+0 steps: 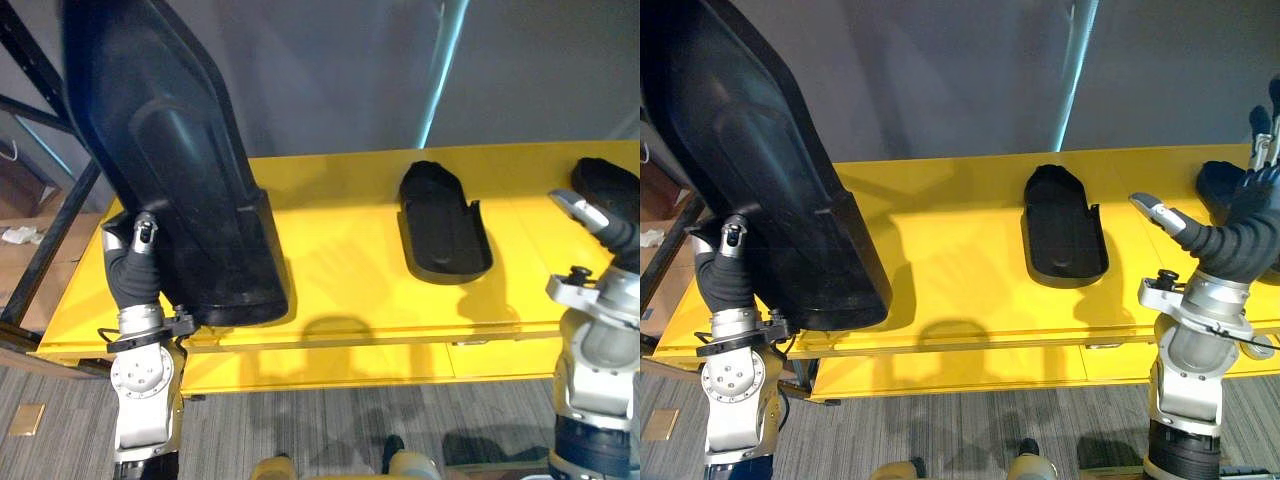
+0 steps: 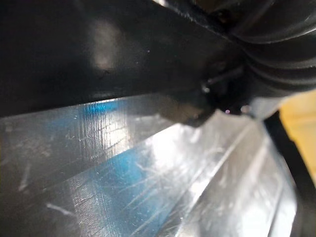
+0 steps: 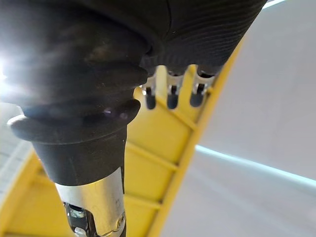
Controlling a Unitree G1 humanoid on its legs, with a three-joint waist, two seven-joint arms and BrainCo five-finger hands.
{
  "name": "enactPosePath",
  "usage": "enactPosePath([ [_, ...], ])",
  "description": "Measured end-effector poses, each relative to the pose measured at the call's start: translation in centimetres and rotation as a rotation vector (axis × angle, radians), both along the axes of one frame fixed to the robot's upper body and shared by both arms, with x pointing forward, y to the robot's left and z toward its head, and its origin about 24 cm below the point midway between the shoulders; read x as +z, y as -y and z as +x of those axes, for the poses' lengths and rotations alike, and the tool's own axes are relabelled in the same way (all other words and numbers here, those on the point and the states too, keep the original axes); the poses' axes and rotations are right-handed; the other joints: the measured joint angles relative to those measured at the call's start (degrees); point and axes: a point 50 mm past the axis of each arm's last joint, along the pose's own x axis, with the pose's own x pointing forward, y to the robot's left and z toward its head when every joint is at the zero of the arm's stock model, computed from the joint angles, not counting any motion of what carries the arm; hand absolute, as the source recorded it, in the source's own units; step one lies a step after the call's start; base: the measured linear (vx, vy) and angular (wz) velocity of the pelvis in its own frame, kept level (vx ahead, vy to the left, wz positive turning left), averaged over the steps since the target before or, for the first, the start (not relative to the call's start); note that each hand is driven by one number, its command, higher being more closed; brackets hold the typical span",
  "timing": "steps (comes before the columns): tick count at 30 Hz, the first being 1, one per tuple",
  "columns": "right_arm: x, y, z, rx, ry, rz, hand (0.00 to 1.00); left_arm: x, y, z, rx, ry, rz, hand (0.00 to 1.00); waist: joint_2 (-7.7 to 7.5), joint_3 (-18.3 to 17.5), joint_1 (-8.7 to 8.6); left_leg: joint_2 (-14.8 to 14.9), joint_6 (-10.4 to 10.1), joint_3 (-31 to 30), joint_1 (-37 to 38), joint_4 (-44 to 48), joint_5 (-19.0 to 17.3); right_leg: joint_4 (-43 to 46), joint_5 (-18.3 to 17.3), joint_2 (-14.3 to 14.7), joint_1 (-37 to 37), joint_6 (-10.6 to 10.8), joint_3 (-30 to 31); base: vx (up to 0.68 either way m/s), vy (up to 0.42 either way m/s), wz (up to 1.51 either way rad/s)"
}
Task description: Walk over and take plastic housings, then place them on the shelf
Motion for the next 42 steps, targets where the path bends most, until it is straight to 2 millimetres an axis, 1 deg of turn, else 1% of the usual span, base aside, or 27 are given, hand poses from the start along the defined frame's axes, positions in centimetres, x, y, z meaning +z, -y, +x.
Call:
enactPosePath([
  [3,-0.7,0.0,-0.3,0.041,-0.043,0.012,0.00,-0.3,-0.4,0.4,-0.020,-0.072,0.039,1.00,0.05,0.0,-0.94,0.2,0.1,1.5,0.2,-0.4,0.0,0.3,0.0,0.6,-1.1,0.0,1.3,-0.03,-0.008,-0.28],
  [4,-0.9,-0.1,-0.4,0.062,-0.063,0.018,0.00,-0.8,-0.7,1.0,-0.033,-0.129,0.053,1.00,0.19,0.0,-1.67,0.1,0.3,2.2,0.2,-0.7,0.1,0.4,0.2,0.7,-1.7,0.0,2.0,-0.03,-0.014,-0.30],
  [5,-1.2,0.0,-0.4,0.078,-0.085,0.027,0.00,-1.4,-0.8,1.9,-0.048,-0.186,0.049,1.00,0.32,0.1,-1.88,0.0,0.6,2.8,0.6,-1.1,0.3,0.4,0.4,0.7,-1.8,-0.1,2.6,-0.04,-0.011,-0.29],
  [7,-1.9,-0.2,-0.3,0.138,-0.141,0.043,0.00,-3.8,-1.4,3.9,-0.055,-0.354,-0.009,1.00,0.71,0.2,-3.35,-0.1,0.6,3.3,1.0,-1.2,0.3,0.8,0.4,0.7,-2.2,-0.1,3.3,-0.04,0.009,-0.20],
  [8,-2.0,-0.3,-0.3,0.150,-0.149,0.039,0.00,-4.4,-1.6,4.4,-0.046,-0.392,-0.022,1.00,0.73,0.2,-3.55,-0.2,0.6,4.0,1.0,-1.2,0.3,1.2,0.4,0.7,-2.7,-0.1,3.9,-0.05,0.014,-0.33],
  [9,-2.1,-0.5,-0.1,0.167,-0.171,0.027,0.00,-5.7,-2.2,5.2,-0.023,-0.467,-0.044,1.00,0.93,0.4,-3.88,-0.2,0.8,5.1,0.9,-1.2,0.4,1.8,0.4,0.8,-3.8,-0.1,4.9,-0.05,0.014,-0.37],
  [10,-2.4,-0.5,0.1,0.175,-0.208,0.015,0.00,-6.8,-3.1,6.1,0.001,-0.543,-0.063,1.00,1.20,0.7,-4.63,-0.3,0.9,5.7,0.9,-1.3,0.5,2.5,0.4,0.8,-4.6,-0.1,5.6,-0.04,0.010,-0.36],
  [11,-2.5,-0.5,0.1,0.178,-0.224,0.006,0.00,-7.2,-3.5,6.4,0.016,-0.574,-0.068,1.00,1.37,0.8,-4.85,-0.4,1.0,6.0,1.0,-1.3,0.6,2.8,0.4,0.8,-5.0,-0.1,6.0,-0.03,0.007,-0.24],
  [12,-2.8,-0.4,0.2,0.190,-0.265,-0.020,0.00,-7.7,-4.4,6.8,0.048,-0.620,-0.071,1.00,1.78,1.0,-5.84,-0.6,1.1,6.3,0.9,-1.5,0.7,3.7,0.3,0.7,-5.8,-0.2,6.6,-0.02,0.006,-0.18],
  [14,-2.9,-0.2,0.3,0.222,-0.314,-0.065,0.00,-7.6,-5.4,7.3,0.083,-0.642,-0.064,1.00,2.47,1.5,-6.45,-1.0,1.5,7.4,1.0,-1.7,0.9,4.4,0.3,0.6,-6.9,-0.2,7.7,-0.02,0.017,-0.25],
  [15,-3.0,-0.1,0.4,0.247,-0.343,-0.099,0.00,-7.2,-5.7,7.8,0.095,-0.642,-0.069,1.00,2.96,1.7,-6.96,-1.1,1.6,7.7,1.0,-1.7,1.0,4.6,0.3,0.6,-7.3,-0.2,8.3,-0.02,0.019,-0.24],
  [16,-3.1,-0.1,0.5,0.266,-0.356,-0.108,0.00,-7.0,-6.0,8.1,0.104,-0.643,-0.072,1.00,3.12,1.8,-7.19,-1.2,1.7,7.7,1.0,-1.9,1.1,4.8,0.3,0.6,-7.5,-0.2,8.6,-0.02,0.010,-0.13],
  [17,-3.3,0.0,0.6,0.290,-0.376,-0.123,0.00,-6.7,-6.3,8.6,0.121,-0.653,-0.079,1.00,3.31,1.9,-7.77,-1.4,2.0,7.8,1.2,-2.2,1.5,5.0,0.3,0.5,-7.7,-0.2,8.8,-0.02,-0.002,-0.09],
  [19,-3.4,0.0,0.6,0.337,-0.389,-0.129,0.00,-7.0,-6.7,9.1,0.141,-0.680,-0.095,1.00,3.52,2.0,-8.30,-1.6,2.2,7.9,2.1,-3.0,2.0,5.1,0.3,0.6,-7.6,-0.2,9.2,-0.02,-0.010,-0.11],
  [21,-3.4,-0.4,0.7,0.425,-0.385,-0.110,0.00,-7.4,-7.4,9.2,0.175,-0.708,-0.127,1.00,3.72,2.1,-9.33,-1.6,2.2,8.0,2.3,-3.2,2.1,4.9,0.3,0.7,-7.6,-0.3,9.4,-0.03,-0.007,-0.10],
  [23,-3.6,-1.0,0.8,0.494,-0.392,-0.113,0.00,-8.0,-7.5,9.3,0.185,-0.737,-0.141,1.00,3.80,2.2,-9.36,-1.7,2.3,8.9,2.8,-3.2,2.1,4.3,0.1,0.8,-7.6,-0.4,10.3,-0.06,0.008,-0.20],
  [26,-4.3,-2.9,1.3,0.655,-0.425,-0.131,0.00,-8.4,-7.3,9.5,0.185,-0.765,-0.142,1.00,4.10,2.3,-9.95,-2.2,2.7,9.0,2.8,-3.5,2.4,3.8,0.4,0.4,-7.5,0.0,10.5,-0.05,0.024,-0.04],
  [28,-4.9,-5.1,1.8,0.795,-0.460,-0.150,0.00,-8.5,-7.0,9.7,0.176,-0.785,-0.137,1.00,4.32,2.5,-9.94,-3.2,4.2,8.7,2.8,-4.2,3.4,3.1,1.0,-0.5,-7.4,0.2,10.3,-0.05,0.025,0.08],
  [29,-5.0,-5.7,1.9,0.828,-0.469,-0.160,0.00,-8.4,-7.0,9.8,0.175,-0.785,-0.137,1.00,4.54,2.8,-9.94,-3.2,4.2,8.5,2.8,-4.3,3.4,2.9,1.1,-0.6,-7.1,0.3,10.1,-0.05,0.030,0.17],
  [31,-5.6,-7.5,2.4,0.921,-0.507,-0.174,0.00,-8.1,-6.7,10.2,0.165,-0.782,-0.132,1.00,5.21,3.9,-9.86,-3.6,4.2,7.2,2.7,-4.2,3.4,2.2,1.6,-1.3,-6.0,0.6,8.7,-0.05,0.027,0.27],
  [33,-6.4,-8.6,2.9,0.974,-0.543,-0.165,0.00,-8.0,-6.3,10.4,0.155,-0.786,-0.120,1.00,5.23,4.1,-8.99,-3.8,4.2,6.3,2.5,-4.2,3.5,2.1,1.7,-1.7,-5.6,0.6,8.0,-0.04,0.011,0.27],
  [34,-6.5,-9.5,3.0,1.010,-0.553,-0.165,0.00,-8.0,-6.2,10.4,0.151,-0.789,-0.116,1.00,5.18,4.2,-8.97,-4.0,4.2,5.3,1.8,-4.0,3.5,2.1,1.7,-2.2,-5.6,0.6,7.0,-0.04,0.012,0.30],
  [35,-6.5,-9.9,3.1,1.031,-0.551,-0.169,0.00,-8.0,-6.2,10.4,0.152,-0.789,-0.116,1.00,5.09,4.3,-8.80,-4.1,4.3,5.0,1.6,-4.0,3.5,2.1,1.7,-2.3,-5.7,0.7,6.9,-0.03,0.006,0.33],
  [37,-6.4,-11.5,3.4,1.088,-0.542,-0.164,0.00,-8.1,-6.1,10.4,0.150,-0.799,-0.108,1.00,4.79,5.2,-8.37,-4.4,4.4,4.1,0.6,-3.7,3.8,2.4,1.9,-3.0,-5.8,0.7,5.7,-0.03,0.004,0.27],
  [39,-6.3,-12.3,3.6,1.107,-0.539,-0.153,0.00,-8.1,-5.9,10.5,0.145,-0.809,-0.103,1.00,4.80,6.0,-7.70,-4.7,4.4,2.9,0.0,-3.1,3.8,3.1,2.0,-3.3,-5.8,0.8,5.3,-0.01,0.002,0.21],
  [40,-6.3,-12.4,3.6,1.106,-0.538,-0.146,0.00,-7.9,-5.8,10.8,0.141,-0.805,-0.099,1.00,4.85,6.2,-7.51,-4.8,4.4,2.5,-0.4,-2.9,3.8,3.3,2.1,-3.5,-5.9,0.9,4.8,0.00,-0.003,0.32],
  [42,-6.4,-12.9,4.1,1.104,-0.548,-0.134,0.00,-6.5,-5.3,11.7,0.125,-0.771,-0.076,1.00,4.63,7.2,-6.99,-4.9,4.2,1.2,-1.4,-2.5,3.9,4.7,1.7,-4.3,-6.5,0.9,3.9,-0.01,-0.006,0.31],
])
